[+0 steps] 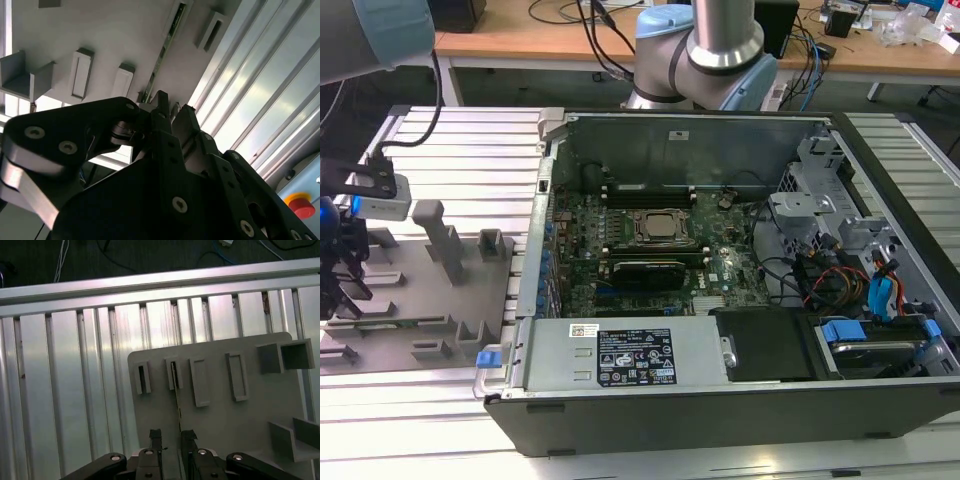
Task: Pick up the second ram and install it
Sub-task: 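Pick up the second ram and move it above second insertion slot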
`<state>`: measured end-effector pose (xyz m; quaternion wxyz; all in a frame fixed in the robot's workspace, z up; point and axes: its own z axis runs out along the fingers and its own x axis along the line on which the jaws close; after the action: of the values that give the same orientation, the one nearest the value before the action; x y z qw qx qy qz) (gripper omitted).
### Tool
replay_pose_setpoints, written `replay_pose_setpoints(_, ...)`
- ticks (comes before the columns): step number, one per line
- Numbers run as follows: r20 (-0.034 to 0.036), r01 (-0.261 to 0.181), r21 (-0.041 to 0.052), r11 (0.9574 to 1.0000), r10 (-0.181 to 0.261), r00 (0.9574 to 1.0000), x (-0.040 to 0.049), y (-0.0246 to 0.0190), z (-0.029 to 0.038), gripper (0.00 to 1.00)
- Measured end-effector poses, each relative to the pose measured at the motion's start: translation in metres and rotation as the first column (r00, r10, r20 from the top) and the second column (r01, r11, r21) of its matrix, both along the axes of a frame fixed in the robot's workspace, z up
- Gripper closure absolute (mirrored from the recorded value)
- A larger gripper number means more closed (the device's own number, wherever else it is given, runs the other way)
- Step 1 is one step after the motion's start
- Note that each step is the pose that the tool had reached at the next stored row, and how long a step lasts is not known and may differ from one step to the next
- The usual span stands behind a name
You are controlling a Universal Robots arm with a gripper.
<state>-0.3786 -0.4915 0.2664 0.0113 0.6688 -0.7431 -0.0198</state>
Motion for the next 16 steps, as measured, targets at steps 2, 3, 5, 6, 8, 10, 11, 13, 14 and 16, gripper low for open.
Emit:
replay_pose_setpoints(2, 0.0000, -0.005, -0.0001, 1.0000, 0.005, 1.0000, 0.0001, 0.0000, -0.0022, 0.70)
replay_pose_setpoints(3, 0.0000, -0.005, -0.0001, 1.0000, 0.005, 1.0000, 0.0001, 0.0000, -0.0029, 0.70)
replay_pose_setpoints(5, 0.0000, -0.008, -0.0001, 1.0000, 0.008, 1.0000, 0.0001, 0.0000, -0.0057, 0.70)
replay_pose_setpoints(6, 0.0000, -0.008, 0.0000, 1.0000, 0.008, 1.0000, 0.0002, 0.0000, -0.0064, 0.70)
replay_pose_setpoints(8, -0.0001, -0.010, -0.0001, 0.9999, 0.010, 0.9999, 0.0002, 0.0000, -0.0084, 0.70)
replay_pose_setpoints(10, -0.0001, -0.011, -0.0001, 0.9999, 0.011, 0.9999, 0.0002, 0.0000, -0.0104, 0.70)
replay_pose_setpoints(11, -0.0001, -0.013, -0.0001, 0.9999, 0.013, 0.9999, 0.0003, 0.0000, -0.0119, 0.70)
replay_pose_setpoints(13, -0.0001, -0.014, -0.0001, 0.9999, 0.014, 0.9999, 0.0003, 0.0000, -0.0135, 0.70)
replay_pose_setpoints(14, 0.0000, -0.015, 0.0000, 0.9999, 0.015, 0.9999, 0.0003, 0.0000, -0.0151, 0.70)
replay_pose_setpoints(16, 0.0000, -0.017, -0.0001, 0.9999, 0.017, 0.9999, 0.0003, 0.0000, -0.0182, 0.70)
